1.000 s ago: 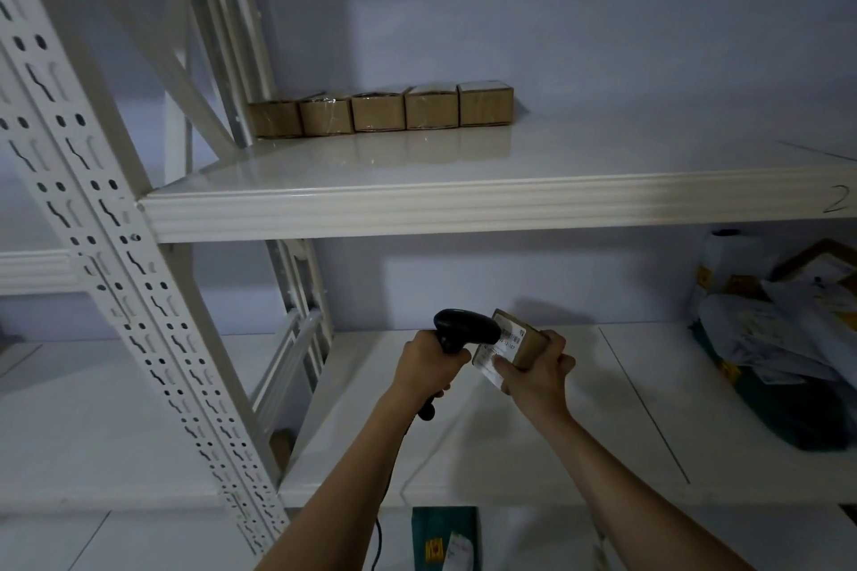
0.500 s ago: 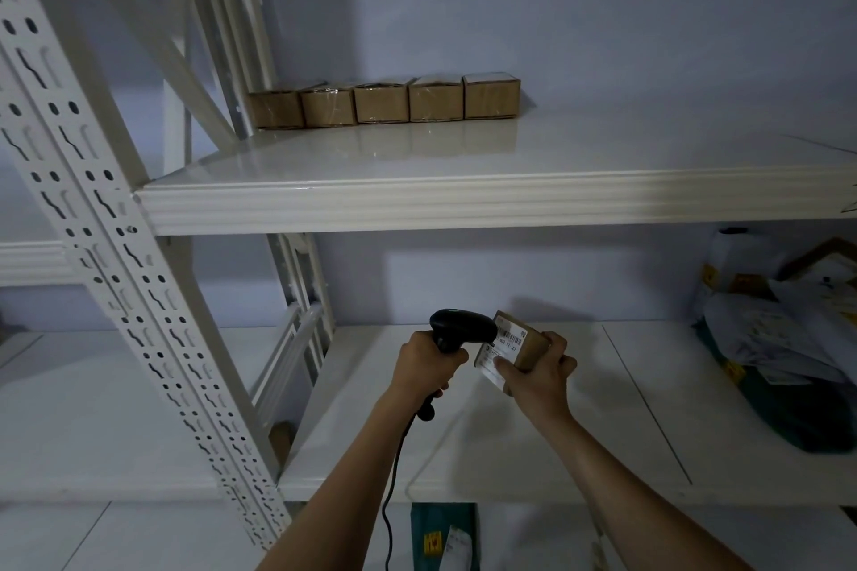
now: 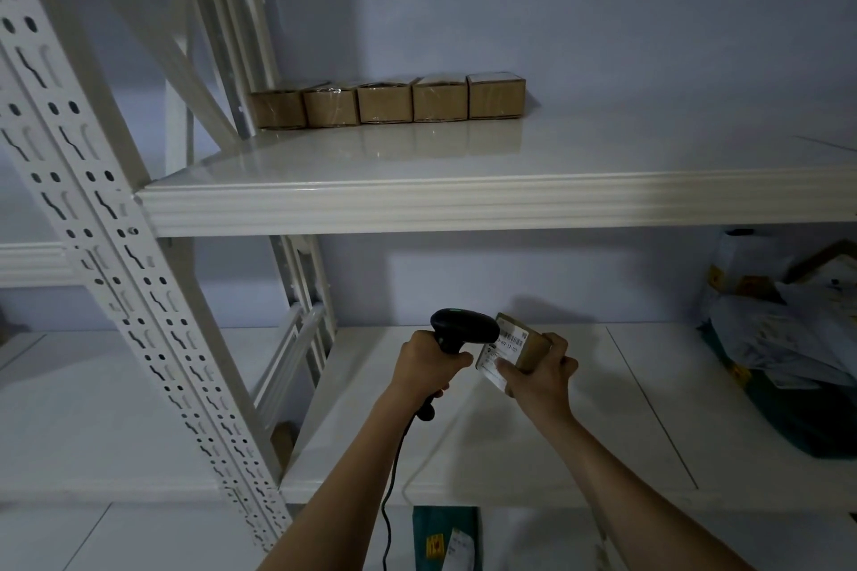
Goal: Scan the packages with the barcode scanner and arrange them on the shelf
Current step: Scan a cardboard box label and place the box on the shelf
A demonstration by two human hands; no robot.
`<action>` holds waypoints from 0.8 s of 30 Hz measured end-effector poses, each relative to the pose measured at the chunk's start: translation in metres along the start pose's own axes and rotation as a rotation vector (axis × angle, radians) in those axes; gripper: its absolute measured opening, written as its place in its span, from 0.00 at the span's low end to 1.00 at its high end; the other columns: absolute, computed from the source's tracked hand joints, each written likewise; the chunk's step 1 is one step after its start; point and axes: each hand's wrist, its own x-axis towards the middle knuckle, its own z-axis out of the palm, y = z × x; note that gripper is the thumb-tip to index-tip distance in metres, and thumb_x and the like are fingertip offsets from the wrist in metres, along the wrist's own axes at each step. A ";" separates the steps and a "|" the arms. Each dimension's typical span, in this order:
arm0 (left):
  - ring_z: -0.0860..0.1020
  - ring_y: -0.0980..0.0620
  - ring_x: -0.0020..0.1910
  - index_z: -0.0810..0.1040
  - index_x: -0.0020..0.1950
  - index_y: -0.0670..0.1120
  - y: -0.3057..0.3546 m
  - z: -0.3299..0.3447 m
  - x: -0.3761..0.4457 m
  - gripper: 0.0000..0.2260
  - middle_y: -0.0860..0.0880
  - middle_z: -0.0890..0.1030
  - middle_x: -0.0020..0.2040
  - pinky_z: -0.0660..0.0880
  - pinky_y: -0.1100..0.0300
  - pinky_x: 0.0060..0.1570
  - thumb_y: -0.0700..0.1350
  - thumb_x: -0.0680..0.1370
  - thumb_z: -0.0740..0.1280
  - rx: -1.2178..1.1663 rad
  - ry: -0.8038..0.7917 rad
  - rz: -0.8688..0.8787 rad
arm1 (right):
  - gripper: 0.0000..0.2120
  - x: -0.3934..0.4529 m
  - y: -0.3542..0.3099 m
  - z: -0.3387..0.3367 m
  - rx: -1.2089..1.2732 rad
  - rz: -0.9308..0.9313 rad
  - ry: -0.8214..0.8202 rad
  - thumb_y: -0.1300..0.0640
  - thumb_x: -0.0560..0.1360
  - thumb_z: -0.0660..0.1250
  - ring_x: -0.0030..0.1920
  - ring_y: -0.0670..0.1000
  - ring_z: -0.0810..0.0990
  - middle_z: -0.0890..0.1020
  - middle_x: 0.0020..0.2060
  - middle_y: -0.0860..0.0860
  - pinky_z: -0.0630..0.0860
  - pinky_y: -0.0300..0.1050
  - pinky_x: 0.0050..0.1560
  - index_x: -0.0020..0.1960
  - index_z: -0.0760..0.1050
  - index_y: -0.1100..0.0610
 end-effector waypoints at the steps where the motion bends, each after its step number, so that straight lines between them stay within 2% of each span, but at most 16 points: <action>1: 0.73 0.55 0.18 0.74 0.33 0.45 0.000 -0.001 0.000 0.09 0.51 0.75 0.22 0.71 0.65 0.23 0.47 0.67 0.72 0.000 0.000 -0.001 | 0.36 0.000 0.001 0.001 -0.006 -0.002 -0.001 0.60 0.68 0.78 0.47 0.43 0.64 0.61 0.61 0.55 0.84 0.57 0.40 0.66 0.59 0.54; 4: 0.73 0.54 0.19 0.74 0.32 0.45 -0.001 -0.003 0.001 0.09 0.50 0.75 0.23 0.71 0.65 0.23 0.46 0.67 0.72 0.002 0.006 -0.004 | 0.35 0.000 0.001 0.003 -0.009 -0.010 0.002 0.60 0.68 0.78 0.47 0.40 0.65 0.61 0.61 0.55 0.84 0.57 0.42 0.66 0.60 0.53; 11: 0.74 0.53 0.20 0.74 0.34 0.44 -0.006 -0.005 0.002 0.08 0.49 0.76 0.24 0.72 0.65 0.23 0.46 0.67 0.72 0.009 0.005 -0.013 | 0.36 0.001 0.003 0.007 -0.008 -0.013 -0.003 0.60 0.67 0.79 0.46 0.43 0.66 0.61 0.62 0.56 0.83 0.60 0.47 0.66 0.60 0.53; 21: 0.74 0.53 0.20 0.74 0.33 0.45 -0.007 -0.007 0.003 0.09 0.49 0.76 0.25 0.72 0.64 0.24 0.46 0.68 0.72 0.004 -0.017 -0.017 | 0.37 0.004 0.008 0.008 -0.037 -0.043 0.009 0.59 0.68 0.79 0.46 0.42 0.65 0.62 0.63 0.57 0.79 0.48 0.50 0.68 0.59 0.53; 24: 0.73 0.54 0.19 0.74 0.34 0.45 -0.009 -0.007 0.004 0.08 0.49 0.76 0.25 0.72 0.65 0.23 0.46 0.67 0.72 0.006 -0.018 -0.018 | 0.37 0.004 0.009 0.009 -0.035 -0.037 0.006 0.59 0.68 0.79 0.49 0.45 0.65 0.62 0.63 0.58 0.81 0.52 0.53 0.68 0.59 0.53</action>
